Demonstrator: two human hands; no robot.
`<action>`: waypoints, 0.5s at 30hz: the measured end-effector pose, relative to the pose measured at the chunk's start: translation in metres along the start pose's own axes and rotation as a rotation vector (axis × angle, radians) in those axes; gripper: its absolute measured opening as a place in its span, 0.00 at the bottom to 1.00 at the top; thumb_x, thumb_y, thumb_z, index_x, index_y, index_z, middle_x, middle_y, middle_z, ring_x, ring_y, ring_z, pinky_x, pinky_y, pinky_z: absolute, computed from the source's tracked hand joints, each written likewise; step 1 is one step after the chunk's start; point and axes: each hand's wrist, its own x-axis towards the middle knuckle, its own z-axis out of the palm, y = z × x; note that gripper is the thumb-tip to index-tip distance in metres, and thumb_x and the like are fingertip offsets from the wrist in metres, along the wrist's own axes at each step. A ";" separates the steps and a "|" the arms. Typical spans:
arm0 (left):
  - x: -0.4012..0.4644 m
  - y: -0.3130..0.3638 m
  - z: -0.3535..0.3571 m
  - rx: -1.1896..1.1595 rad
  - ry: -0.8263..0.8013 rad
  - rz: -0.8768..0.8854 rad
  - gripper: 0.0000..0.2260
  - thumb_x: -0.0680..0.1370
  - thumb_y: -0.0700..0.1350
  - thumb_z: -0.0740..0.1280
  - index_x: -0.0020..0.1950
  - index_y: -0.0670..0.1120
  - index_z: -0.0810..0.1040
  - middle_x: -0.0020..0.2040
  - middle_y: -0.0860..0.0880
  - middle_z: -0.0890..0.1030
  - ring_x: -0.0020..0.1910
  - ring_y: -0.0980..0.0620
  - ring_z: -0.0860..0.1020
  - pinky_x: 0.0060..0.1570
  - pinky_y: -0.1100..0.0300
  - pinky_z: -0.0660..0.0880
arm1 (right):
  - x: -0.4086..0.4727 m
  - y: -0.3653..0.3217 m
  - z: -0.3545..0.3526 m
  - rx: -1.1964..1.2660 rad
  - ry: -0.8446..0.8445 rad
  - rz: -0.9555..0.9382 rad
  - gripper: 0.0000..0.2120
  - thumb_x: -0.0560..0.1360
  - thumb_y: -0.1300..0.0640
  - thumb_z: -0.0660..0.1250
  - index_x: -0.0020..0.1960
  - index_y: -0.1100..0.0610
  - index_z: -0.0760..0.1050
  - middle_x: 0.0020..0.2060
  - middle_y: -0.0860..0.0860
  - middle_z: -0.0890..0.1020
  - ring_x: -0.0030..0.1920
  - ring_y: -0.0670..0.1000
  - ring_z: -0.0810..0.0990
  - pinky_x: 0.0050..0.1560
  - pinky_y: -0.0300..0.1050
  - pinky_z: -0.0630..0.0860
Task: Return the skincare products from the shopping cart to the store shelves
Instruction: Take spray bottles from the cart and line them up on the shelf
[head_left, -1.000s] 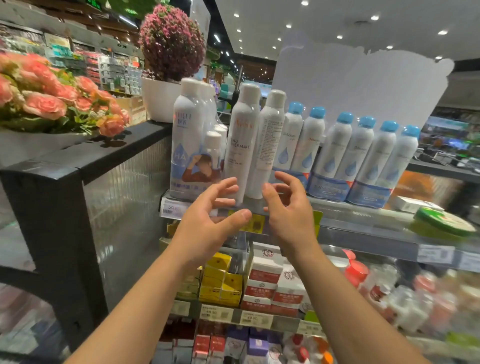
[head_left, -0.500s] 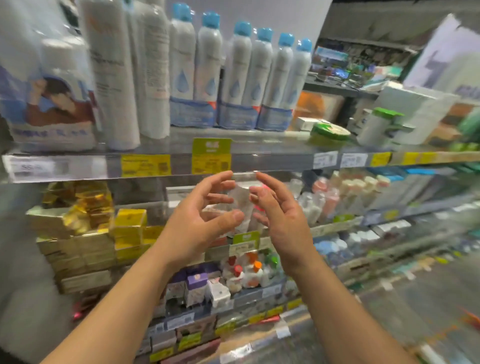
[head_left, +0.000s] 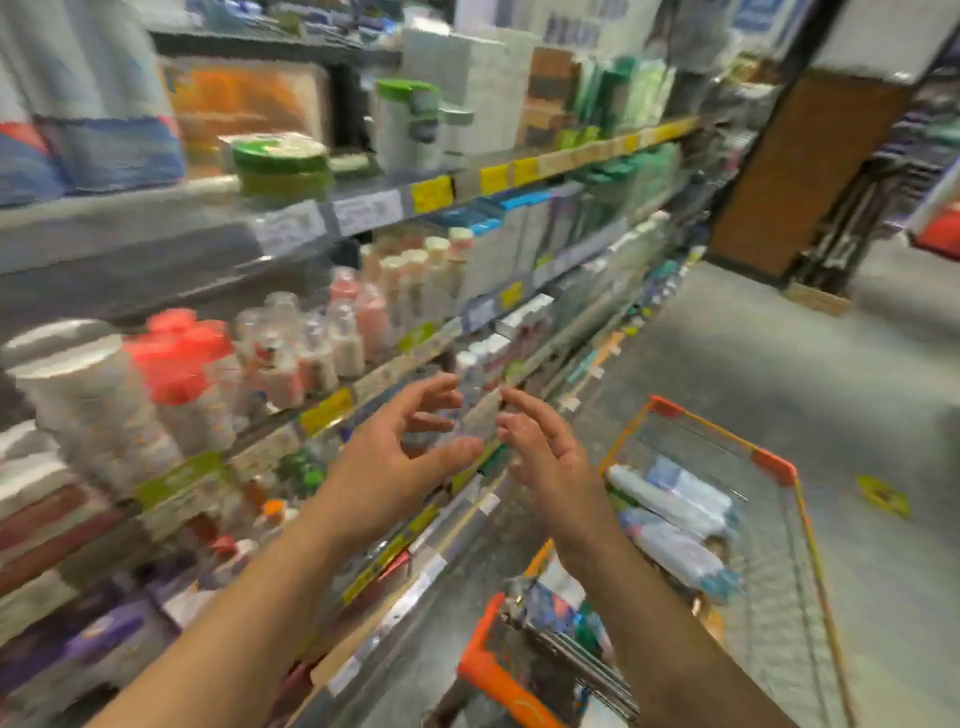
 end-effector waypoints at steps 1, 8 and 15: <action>0.007 -0.002 0.021 0.014 -0.027 -0.025 0.29 0.65 0.64 0.75 0.65 0.65 0.75 0.60 0.62 0.81 0.58 0.62 0.80 0.51 0.67 0.77 | -0.002 0.007 -0.022 -0.009 0.030 0.019 0.16 0.74 0.37 0.67 0.62 0.33 0.79 0.62 0.43 0.83 0.61 0.39 0.80 0.58 0.40 0.75; 0.049 -0.028 0.155 0.073 -0.184 -0.215 0.10 0.80 0.49 0.70 0.60 0.60 0.78 0.58 0.59 0.82 0.48 0.65 0.80 0.51 0.61 0.75 | -0.015 0.061 -0.157 0.006 0.302 0.206 0.19 0.72 0.32 0.65 0.62 0.31 0.79 0.66 0.43 0.80 0.67 0.47 0.79 0.68 0.56 0.75; 0.075 -0.062 0.222 0.107 -0.263 -0.353 0.20 0.69 0.65 0.69 0.58 0.62 0.79 0.56 0.59 0.83 0.54 0.59 0.80 0.60 0.48 0.79 | -0.012 0.114 -0.238 0.056 0.482 0.340 0.11 0.84 0.46 0.62 0.62 0.40 0.80 0.50 0.39 0.86 0.53 0.38 0.83 0.60 0.48 0.77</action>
